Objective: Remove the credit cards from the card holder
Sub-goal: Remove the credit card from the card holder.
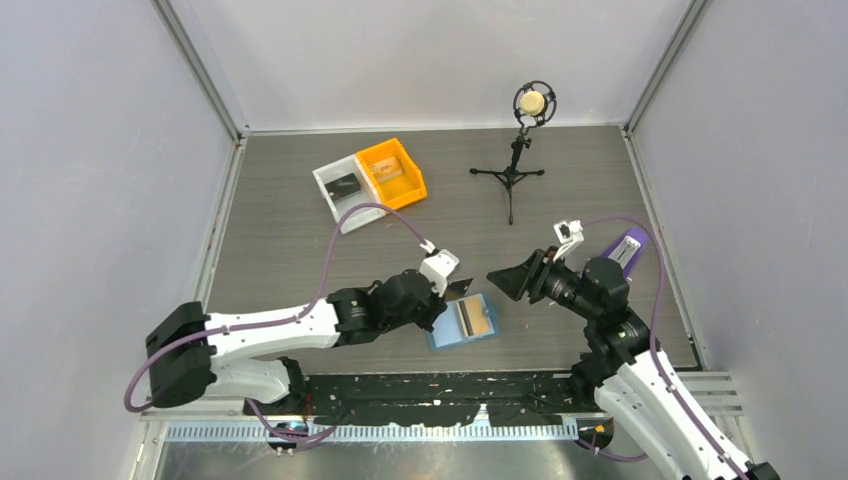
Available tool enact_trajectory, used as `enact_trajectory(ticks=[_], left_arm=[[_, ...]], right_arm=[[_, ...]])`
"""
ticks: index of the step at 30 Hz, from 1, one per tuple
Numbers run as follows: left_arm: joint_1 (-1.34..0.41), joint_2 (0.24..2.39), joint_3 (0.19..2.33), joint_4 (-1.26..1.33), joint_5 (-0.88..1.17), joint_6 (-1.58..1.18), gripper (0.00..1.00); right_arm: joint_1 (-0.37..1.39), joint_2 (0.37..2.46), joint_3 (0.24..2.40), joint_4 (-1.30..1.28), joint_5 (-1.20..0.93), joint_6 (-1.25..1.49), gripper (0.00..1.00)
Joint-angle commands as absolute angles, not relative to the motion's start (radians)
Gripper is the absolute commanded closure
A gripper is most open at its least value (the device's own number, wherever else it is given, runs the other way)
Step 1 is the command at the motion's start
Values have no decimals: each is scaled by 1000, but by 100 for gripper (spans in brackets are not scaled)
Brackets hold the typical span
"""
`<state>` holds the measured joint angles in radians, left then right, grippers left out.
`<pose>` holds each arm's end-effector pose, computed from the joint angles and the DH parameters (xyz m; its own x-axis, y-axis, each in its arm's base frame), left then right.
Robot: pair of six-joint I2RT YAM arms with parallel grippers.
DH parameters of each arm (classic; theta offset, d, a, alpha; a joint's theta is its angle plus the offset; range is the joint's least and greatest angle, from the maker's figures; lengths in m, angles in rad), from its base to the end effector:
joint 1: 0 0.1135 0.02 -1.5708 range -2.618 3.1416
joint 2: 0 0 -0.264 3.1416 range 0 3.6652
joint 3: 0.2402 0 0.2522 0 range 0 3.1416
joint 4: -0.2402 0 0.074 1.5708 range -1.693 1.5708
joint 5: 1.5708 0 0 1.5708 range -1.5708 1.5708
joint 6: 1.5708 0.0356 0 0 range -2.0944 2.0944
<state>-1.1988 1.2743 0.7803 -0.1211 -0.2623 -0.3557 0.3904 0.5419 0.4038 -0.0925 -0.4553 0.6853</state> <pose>0.1087 -0.2533 0.2401 -0.4831 0.3130 -0.8177 0.6982 0.7012 -0.1442 0.1308 0.0708 0.2511 -0.6305 0.3552 -0.6901 -0.4373 0.5720 0.6940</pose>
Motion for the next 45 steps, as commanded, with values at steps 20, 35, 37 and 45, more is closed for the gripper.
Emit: enact_trajectory(ticks=[20,35,37,45], left_arm=[[-1085,1073,690,-132,390,-551,100],[-1082,1118,745,-150,500,-550,100],[-1081,1115,746,-150,502,-548,100],[-1070,1119,730,-143,531,-544,100]], right_arm=[[401,703,396,394,-1083,656,60],[619,832,452,184,-1008,513,57],[632,843,450,187,-996,514,59],[640,838,482,126,-951,474,59]])
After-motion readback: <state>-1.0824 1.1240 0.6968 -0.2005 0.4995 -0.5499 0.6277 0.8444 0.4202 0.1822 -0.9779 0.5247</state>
